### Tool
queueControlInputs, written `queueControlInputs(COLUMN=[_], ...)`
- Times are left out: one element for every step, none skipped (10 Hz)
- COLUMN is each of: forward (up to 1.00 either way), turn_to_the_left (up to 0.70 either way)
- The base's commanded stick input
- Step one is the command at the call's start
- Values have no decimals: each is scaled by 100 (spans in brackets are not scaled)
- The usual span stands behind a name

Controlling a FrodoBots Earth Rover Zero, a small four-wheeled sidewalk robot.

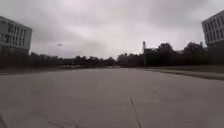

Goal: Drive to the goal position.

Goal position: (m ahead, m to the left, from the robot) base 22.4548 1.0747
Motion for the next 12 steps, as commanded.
queueControlInputs(forward=[70,70,70,70,70,70,70,70,70,70,70,70], turn_to_the_left=[0,0,0,0,0,0,0,0,0,0,0,0])
